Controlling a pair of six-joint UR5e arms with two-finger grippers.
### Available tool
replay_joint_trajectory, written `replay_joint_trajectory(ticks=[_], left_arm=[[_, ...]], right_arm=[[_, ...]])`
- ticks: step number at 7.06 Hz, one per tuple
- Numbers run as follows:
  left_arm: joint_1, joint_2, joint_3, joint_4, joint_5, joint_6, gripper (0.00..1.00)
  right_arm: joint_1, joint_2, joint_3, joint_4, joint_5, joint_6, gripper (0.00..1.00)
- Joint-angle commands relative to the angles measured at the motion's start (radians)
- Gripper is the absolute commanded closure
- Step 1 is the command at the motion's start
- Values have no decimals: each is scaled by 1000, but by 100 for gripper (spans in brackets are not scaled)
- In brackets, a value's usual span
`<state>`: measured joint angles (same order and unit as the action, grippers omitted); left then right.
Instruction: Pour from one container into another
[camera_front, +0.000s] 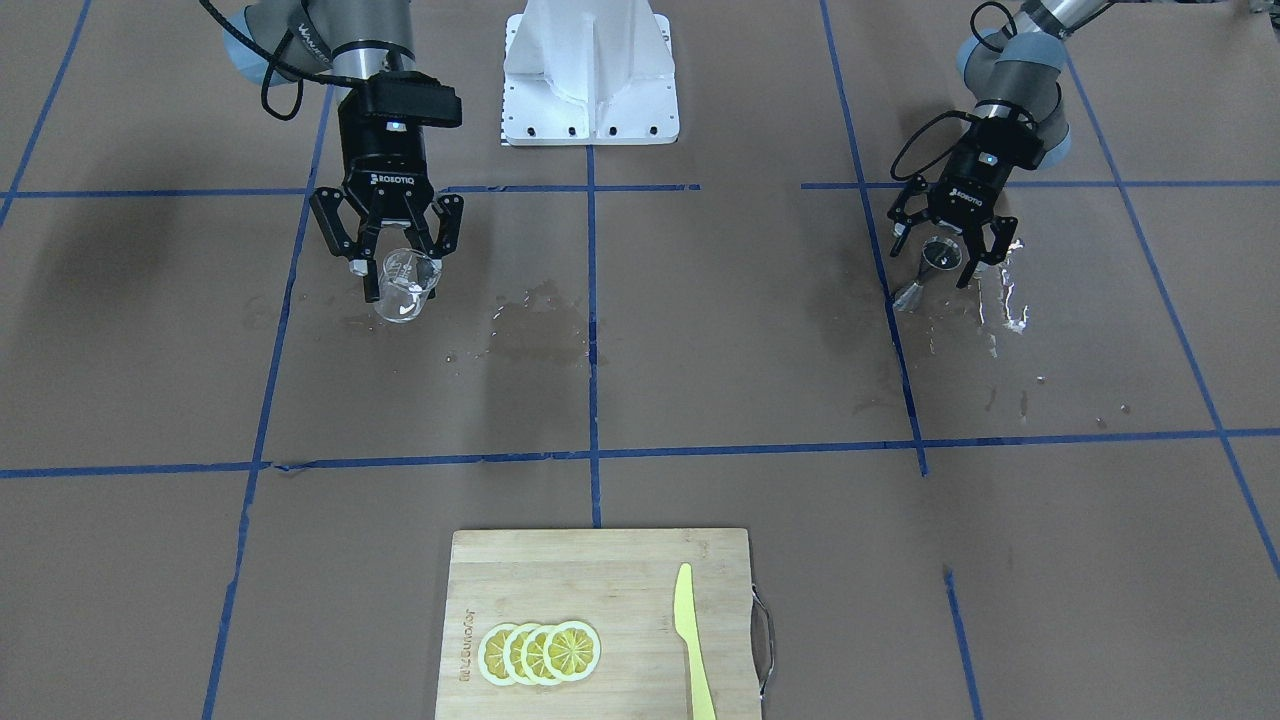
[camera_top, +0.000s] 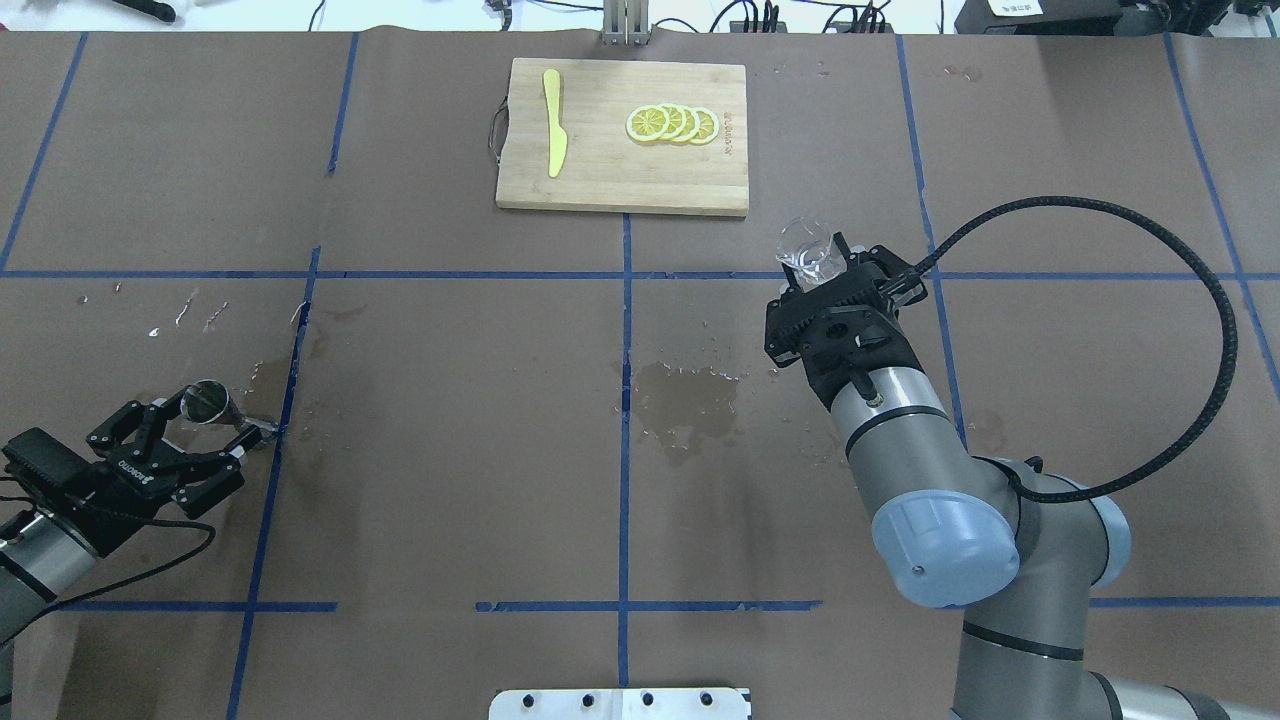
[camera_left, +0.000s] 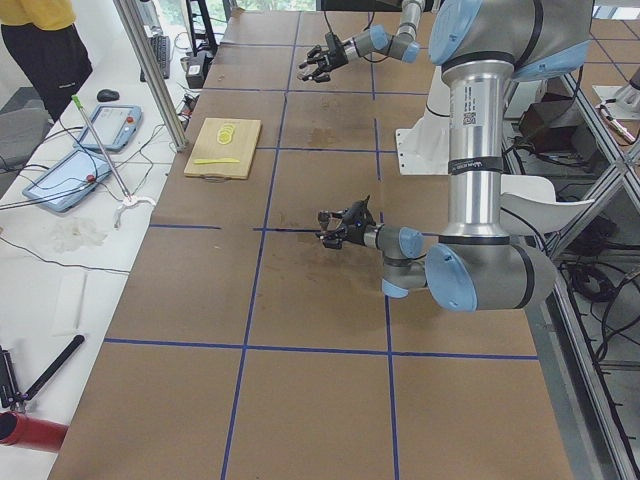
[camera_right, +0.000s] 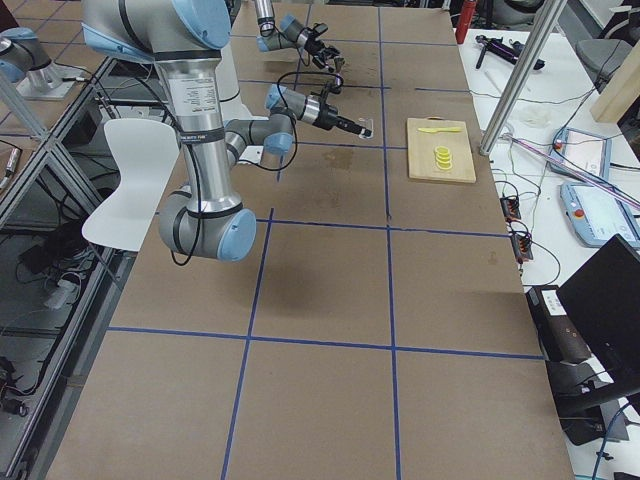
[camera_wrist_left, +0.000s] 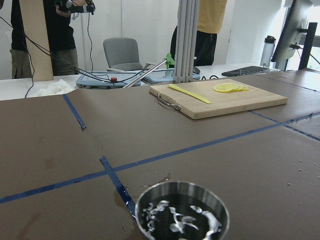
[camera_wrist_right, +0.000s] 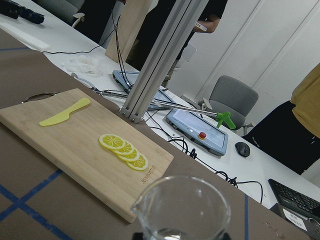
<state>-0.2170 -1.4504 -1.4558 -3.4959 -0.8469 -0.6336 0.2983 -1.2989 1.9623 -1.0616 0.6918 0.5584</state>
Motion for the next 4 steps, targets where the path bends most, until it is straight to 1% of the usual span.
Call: replay_joint_trajectory(ticks=[1,3,4], left_arm=[[-27,45,-85,-2,-1,2,0],[-53,70,-159,-2,-11,12,0],[-80,71,-185,1,-44,49,0]], right_arm=[[1,1,1,0,0,0,100],[1,4,3,0,0,0,100],[1,4,3,0,0,0,100]])
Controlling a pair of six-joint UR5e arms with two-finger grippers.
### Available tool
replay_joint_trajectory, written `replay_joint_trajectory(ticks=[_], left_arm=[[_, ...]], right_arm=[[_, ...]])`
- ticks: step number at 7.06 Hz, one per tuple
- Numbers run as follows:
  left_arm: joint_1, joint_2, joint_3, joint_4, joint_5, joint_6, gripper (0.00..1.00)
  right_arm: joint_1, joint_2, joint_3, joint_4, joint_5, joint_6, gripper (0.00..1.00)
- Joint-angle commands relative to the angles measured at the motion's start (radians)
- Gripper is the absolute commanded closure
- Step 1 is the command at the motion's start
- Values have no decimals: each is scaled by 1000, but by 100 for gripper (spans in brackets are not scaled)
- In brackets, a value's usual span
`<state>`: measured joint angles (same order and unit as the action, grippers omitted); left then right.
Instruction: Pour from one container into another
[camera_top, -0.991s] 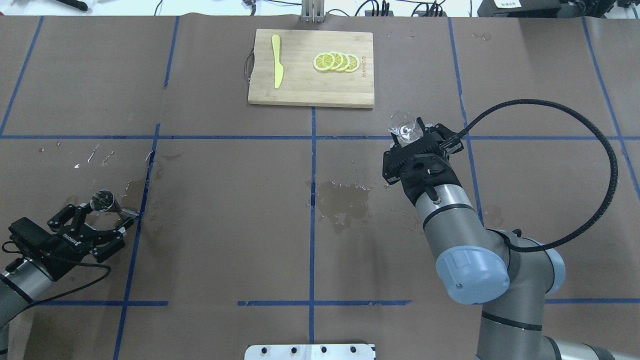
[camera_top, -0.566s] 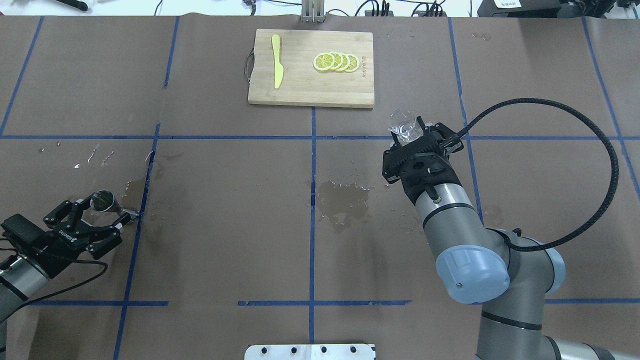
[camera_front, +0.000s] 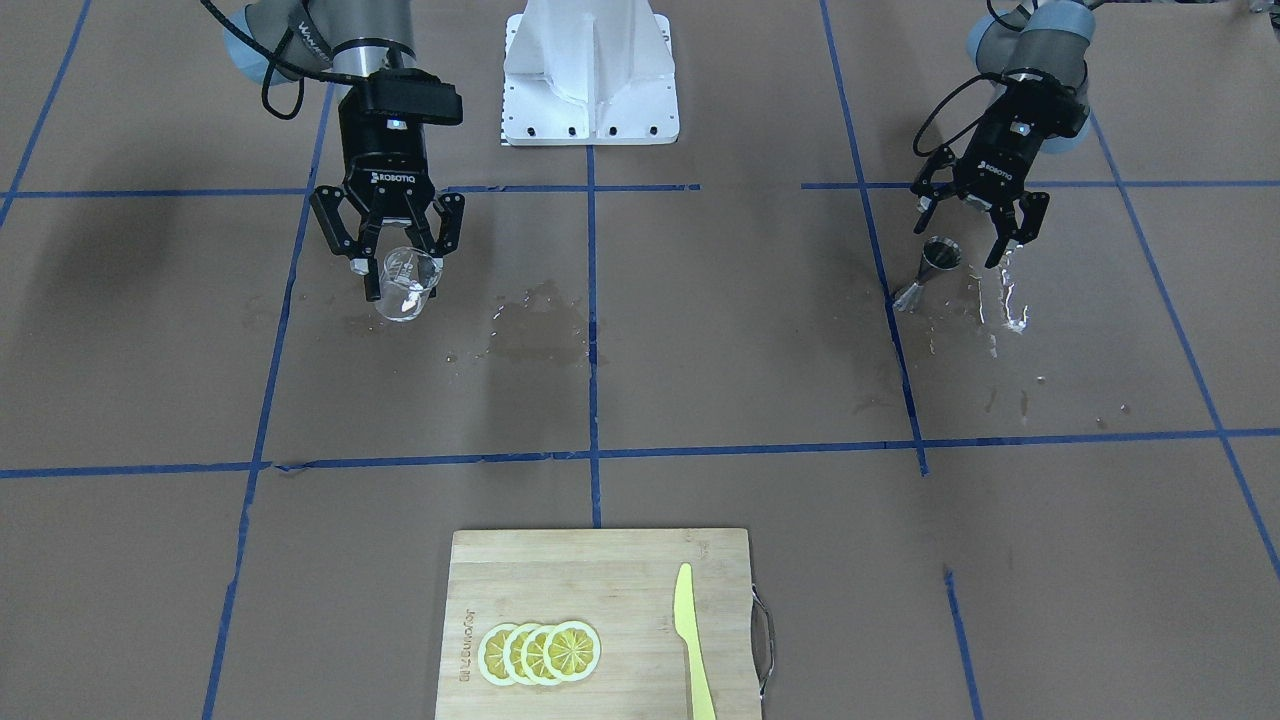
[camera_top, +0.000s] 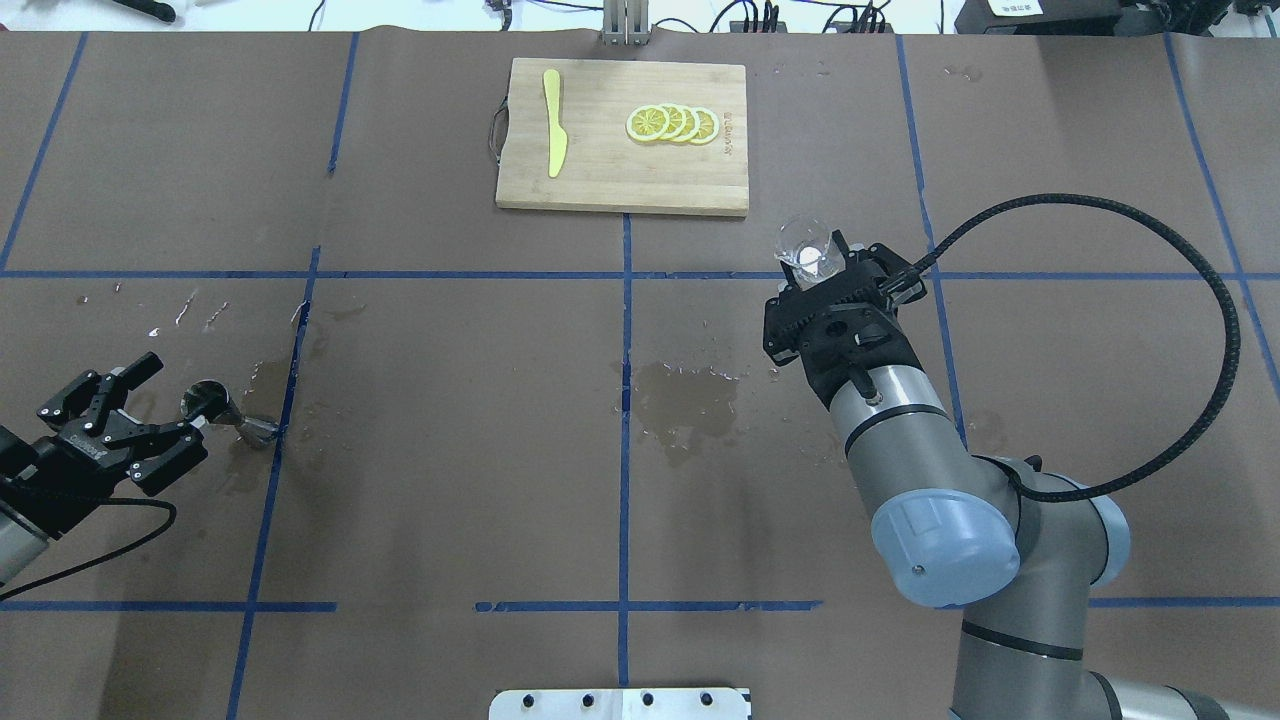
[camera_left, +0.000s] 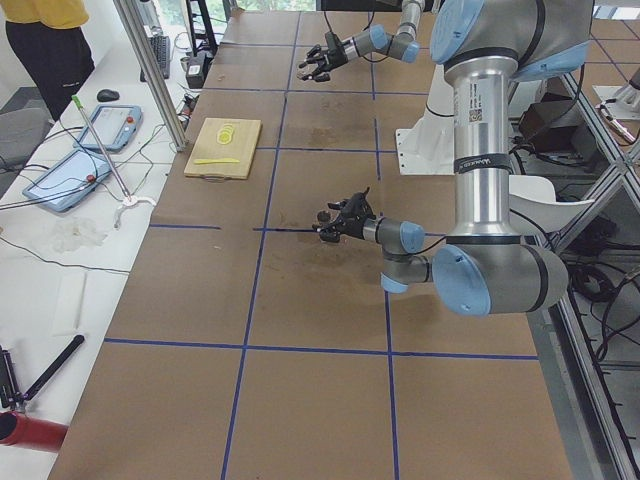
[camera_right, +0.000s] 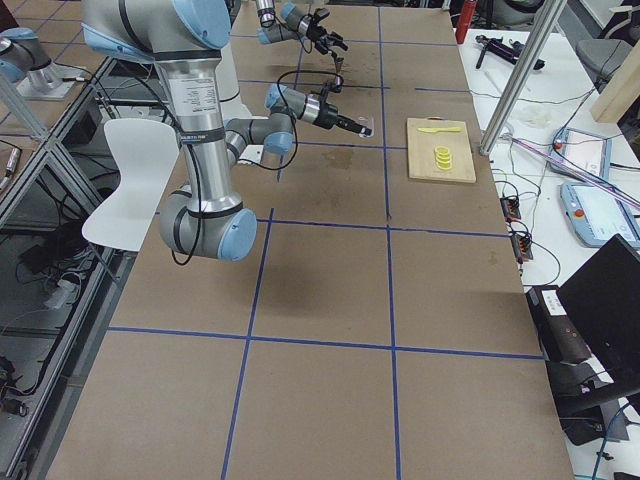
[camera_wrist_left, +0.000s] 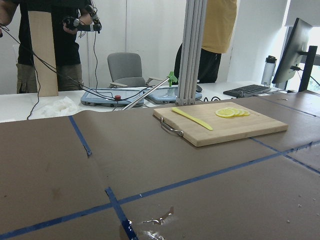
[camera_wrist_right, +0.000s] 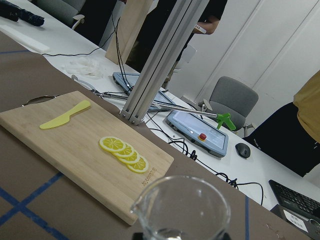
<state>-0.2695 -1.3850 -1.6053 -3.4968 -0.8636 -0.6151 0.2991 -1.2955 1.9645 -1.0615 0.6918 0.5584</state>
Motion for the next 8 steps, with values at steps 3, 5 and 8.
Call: replay_joint_trajectory(ticks=[3,5,8], left_arm=[[-408,1,-22,132,-558,154,0],[-659,-17,-21,384,-826,376,0],[-964,-98,-30,824,-1006,807,0]], right_arm=[[-1,-1,1,0,2,29,100],[-1,-7,-1,0,2,29,100],[0,-11,1,2,38,126,100]])
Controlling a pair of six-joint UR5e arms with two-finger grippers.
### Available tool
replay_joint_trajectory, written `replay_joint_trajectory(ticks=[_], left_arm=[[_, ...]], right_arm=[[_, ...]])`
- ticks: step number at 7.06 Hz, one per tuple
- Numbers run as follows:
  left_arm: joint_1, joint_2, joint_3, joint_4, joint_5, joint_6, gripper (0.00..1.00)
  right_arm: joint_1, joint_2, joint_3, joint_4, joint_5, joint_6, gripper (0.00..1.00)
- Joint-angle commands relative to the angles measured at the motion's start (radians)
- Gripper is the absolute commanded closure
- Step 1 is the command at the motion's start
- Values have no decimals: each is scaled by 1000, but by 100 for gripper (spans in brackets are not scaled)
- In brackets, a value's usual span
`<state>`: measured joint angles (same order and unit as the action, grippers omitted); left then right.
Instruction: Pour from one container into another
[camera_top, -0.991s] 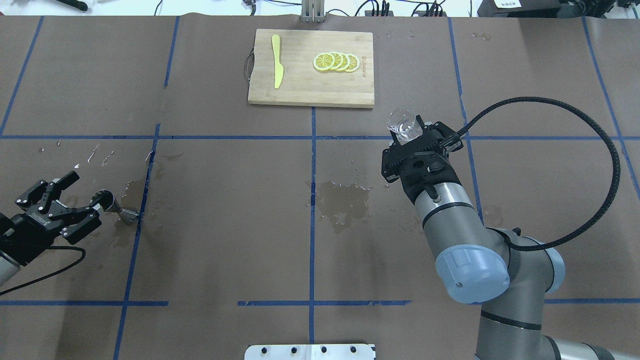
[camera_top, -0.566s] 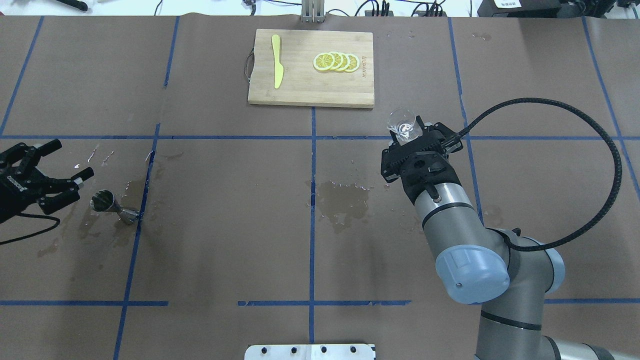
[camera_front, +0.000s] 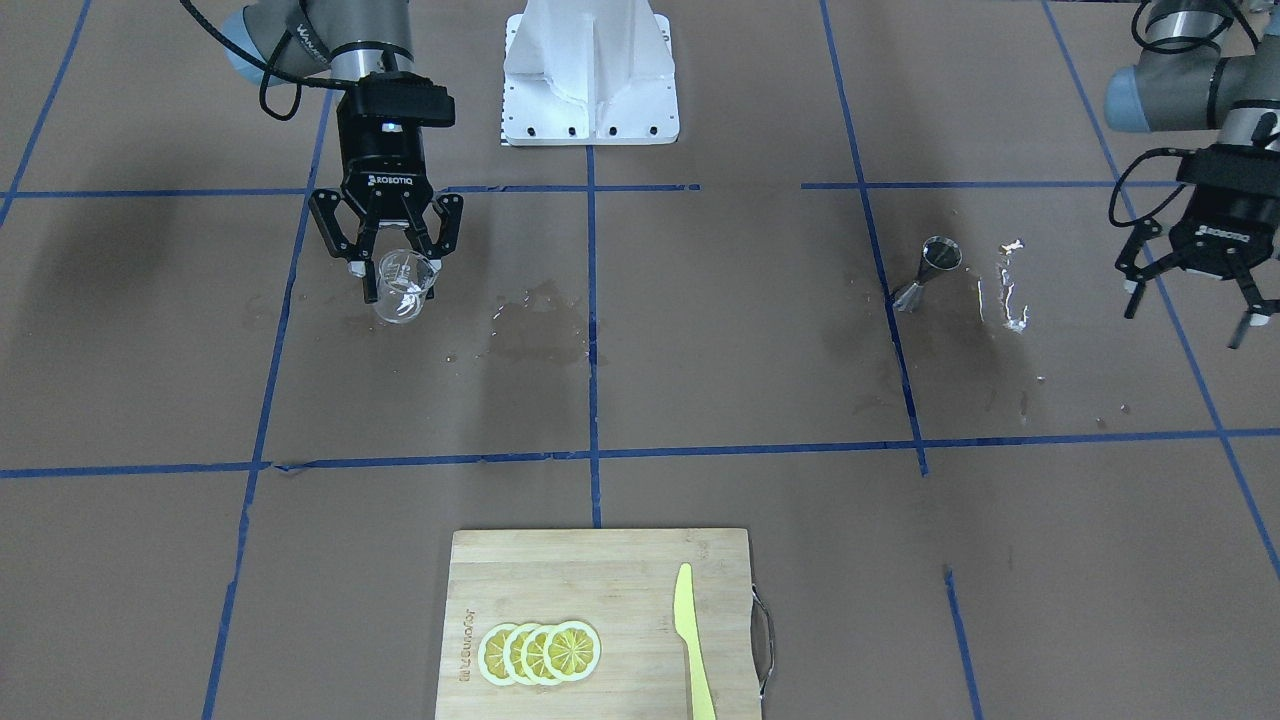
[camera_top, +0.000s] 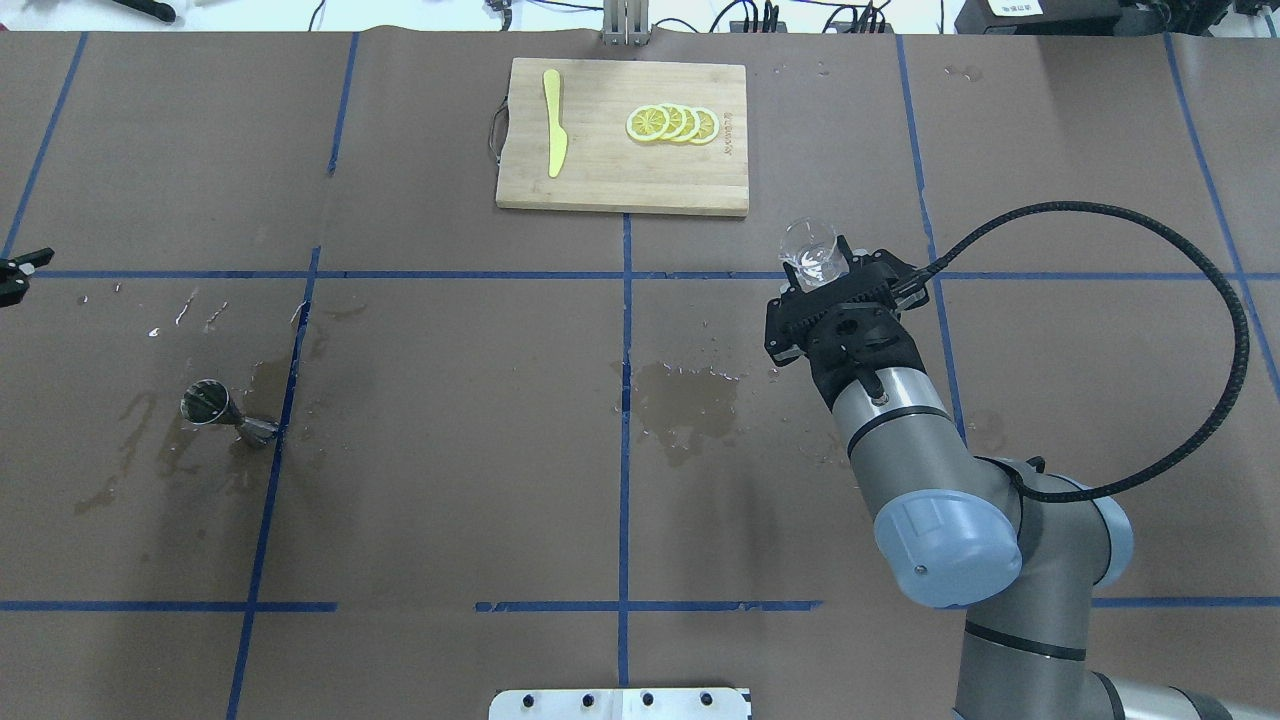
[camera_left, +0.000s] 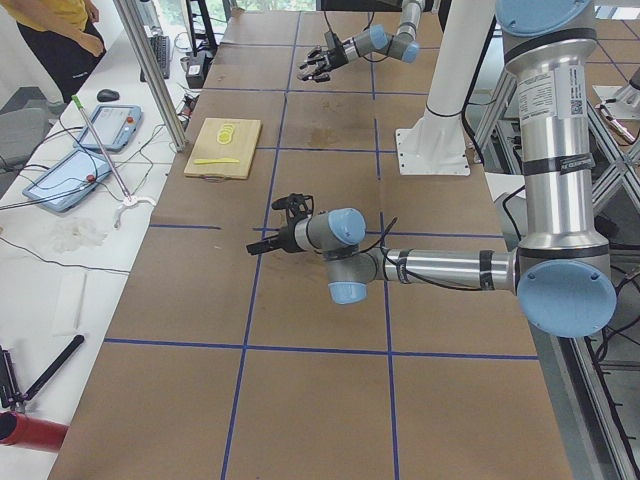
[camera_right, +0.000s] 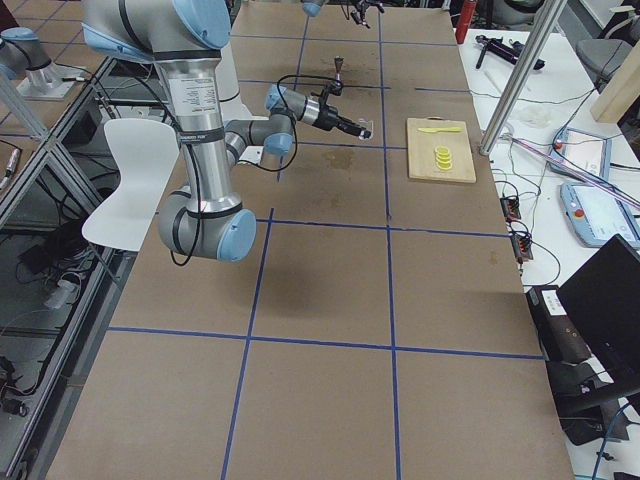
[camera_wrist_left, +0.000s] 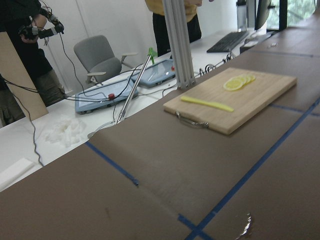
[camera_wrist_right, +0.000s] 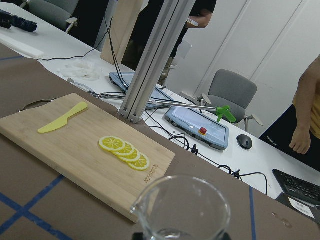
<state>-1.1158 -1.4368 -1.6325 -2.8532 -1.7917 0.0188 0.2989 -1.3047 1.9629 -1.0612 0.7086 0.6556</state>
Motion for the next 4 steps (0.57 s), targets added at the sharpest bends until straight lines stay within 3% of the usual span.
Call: replay_joint_trajectory(ticks=[1,2,3,4], left_arm=[[-215,-104,-6,371,-104,307,0],[-284,-155,-7,541,-101,387,0],[-304,-159,6,604,-97,388,0],[-311,-177,23,796,-98,377,0]], right_arm=[[0,-2,2,3,22,30,100],[0,-4,1,4,22,30,100],[0,-2,2,4,22,30,100],[0,-2,2,4,22,30,100]])
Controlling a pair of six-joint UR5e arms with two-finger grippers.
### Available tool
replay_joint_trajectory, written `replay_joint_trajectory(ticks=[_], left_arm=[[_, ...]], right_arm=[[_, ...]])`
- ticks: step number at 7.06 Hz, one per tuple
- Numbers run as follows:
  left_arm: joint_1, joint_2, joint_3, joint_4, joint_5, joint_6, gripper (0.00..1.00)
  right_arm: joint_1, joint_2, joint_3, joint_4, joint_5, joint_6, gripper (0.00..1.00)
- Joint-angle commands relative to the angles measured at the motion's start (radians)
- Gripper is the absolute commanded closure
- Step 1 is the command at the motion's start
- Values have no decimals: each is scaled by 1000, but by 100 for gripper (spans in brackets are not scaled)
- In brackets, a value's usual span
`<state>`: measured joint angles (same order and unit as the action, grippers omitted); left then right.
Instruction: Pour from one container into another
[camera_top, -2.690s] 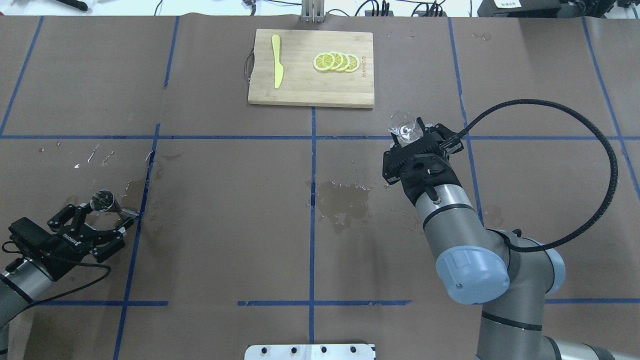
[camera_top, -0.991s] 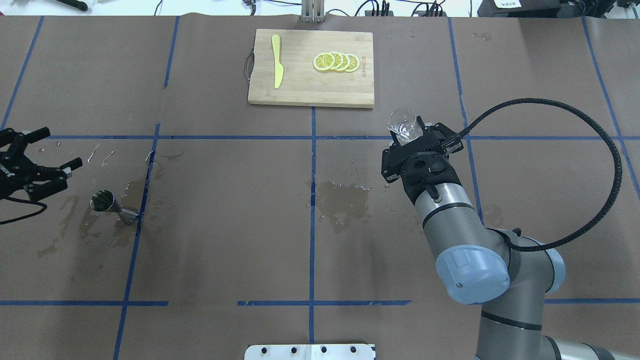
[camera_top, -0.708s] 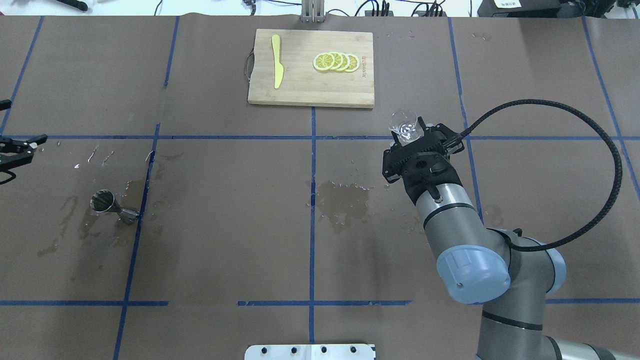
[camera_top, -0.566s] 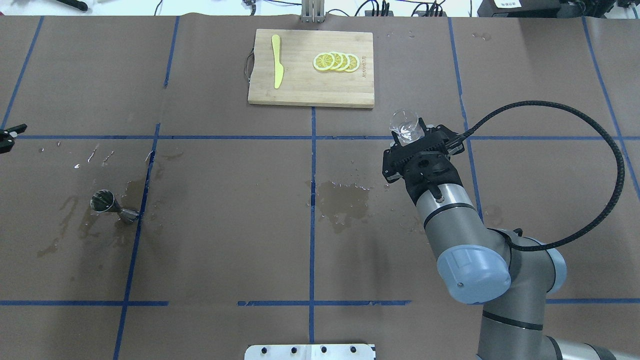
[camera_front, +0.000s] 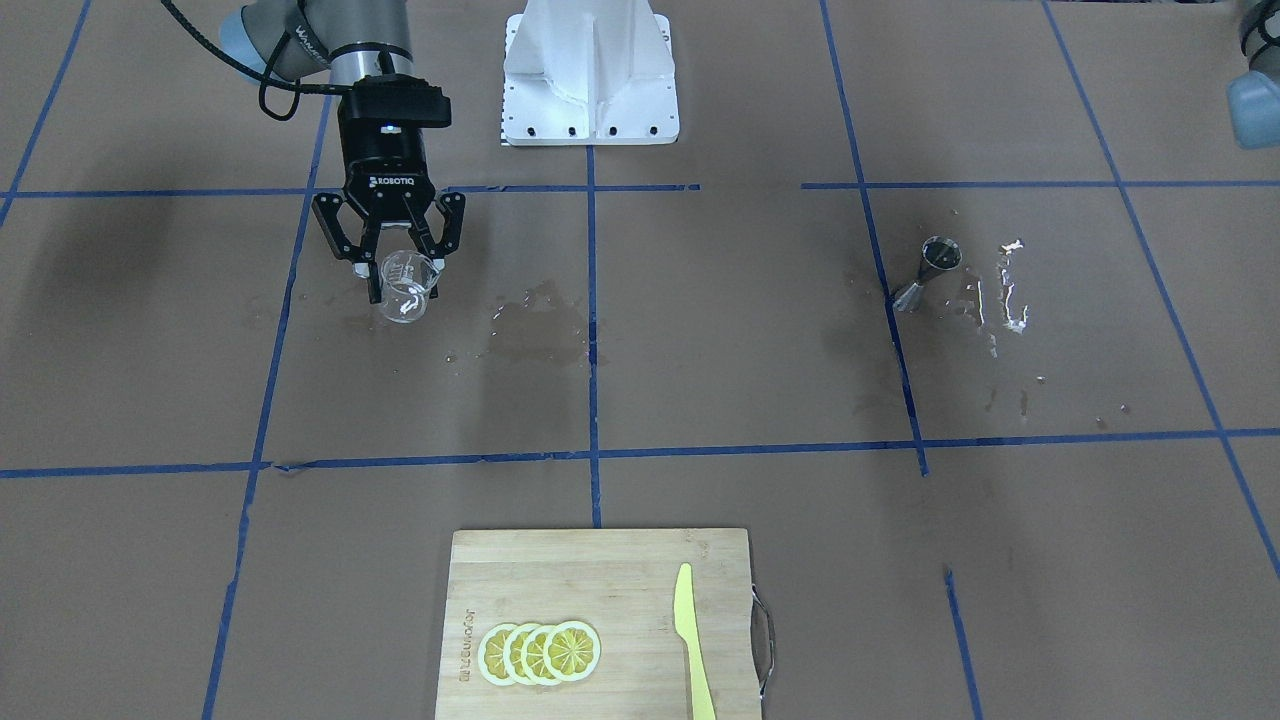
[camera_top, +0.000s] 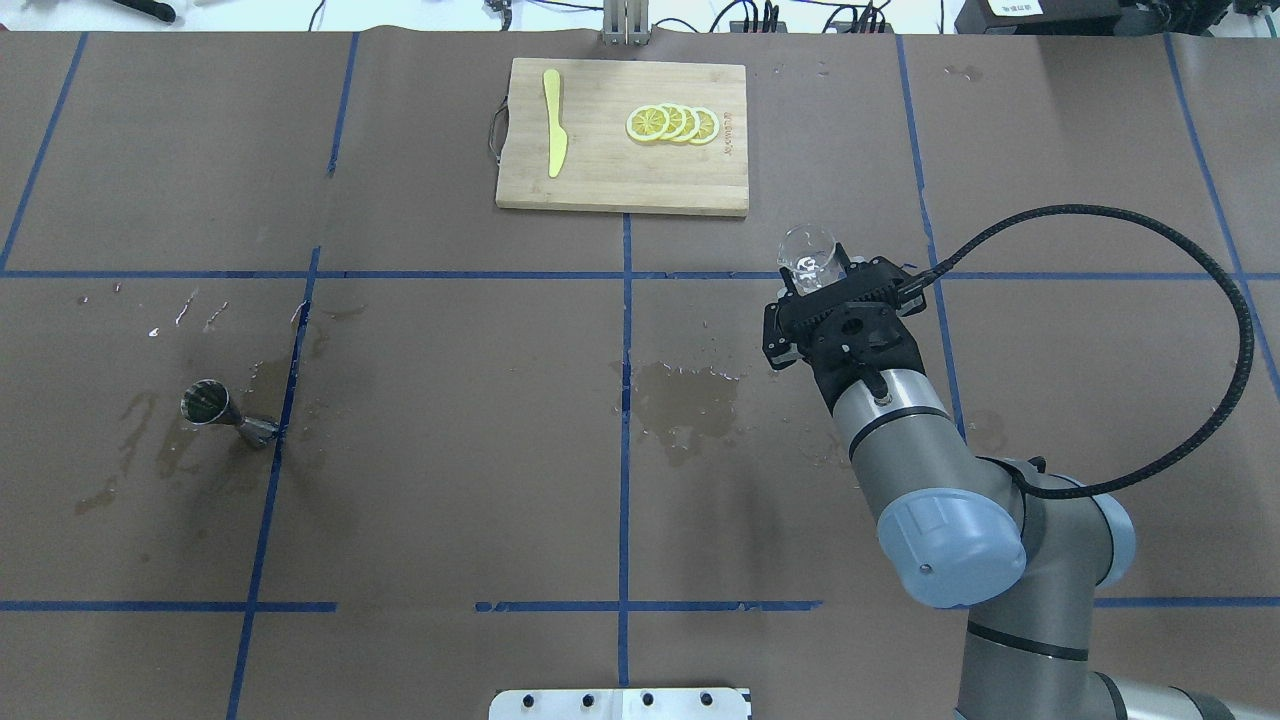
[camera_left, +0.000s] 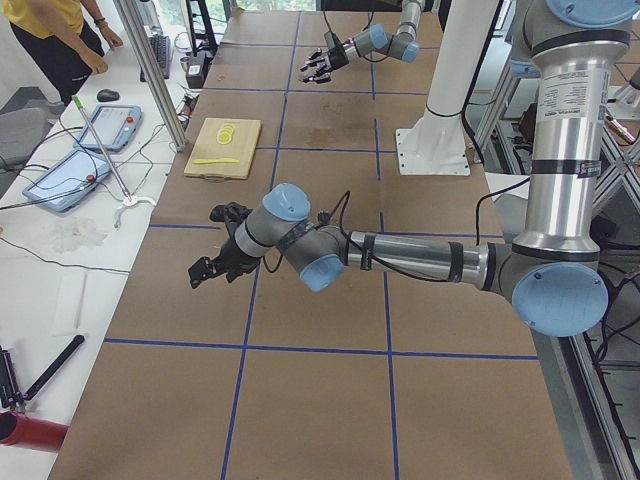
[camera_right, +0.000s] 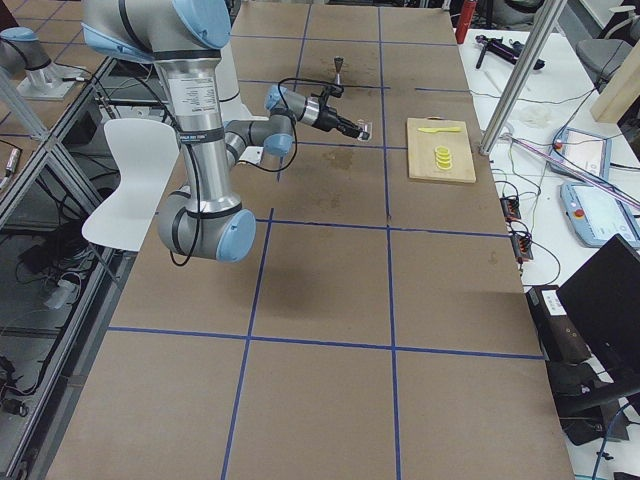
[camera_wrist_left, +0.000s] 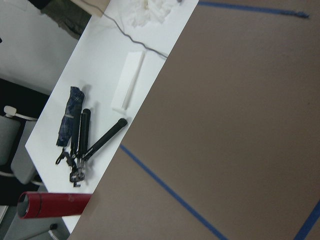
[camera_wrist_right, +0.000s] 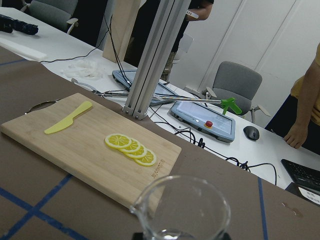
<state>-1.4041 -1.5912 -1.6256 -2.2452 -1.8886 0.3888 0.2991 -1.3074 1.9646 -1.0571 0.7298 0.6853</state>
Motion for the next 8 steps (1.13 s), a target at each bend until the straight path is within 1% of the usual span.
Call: replay_joint_trajectory(ticks=[1,2,3,4,5,6,7,8], left_arm=[[-59,-114,21,433,-1,16,0],[-93,-118,20,505,-13,13,0],[-111,-101,92,547,-91,2,0],[-168,-93,139,585,-195,4,0],[-193,-32,132,625,-328,5,0],[-208,30,107,621,-421,5,0],[-207,84,30,622,-432,2,0],[-207,112,14,622,-440,2,0]], right_arm=[[0,0,0,0,0,0,100],[0,-1,-1,2,0,0,100],[0,-1,-1,3,2,0,100],[0,-4,-4,52,6,13,100],[2,-15,-1,92,49,20,100],[3,-29,-1,114,54,20,100],[2,-59,-6,185,57,60,100],[2,-113,-4,242,80,153,100]])
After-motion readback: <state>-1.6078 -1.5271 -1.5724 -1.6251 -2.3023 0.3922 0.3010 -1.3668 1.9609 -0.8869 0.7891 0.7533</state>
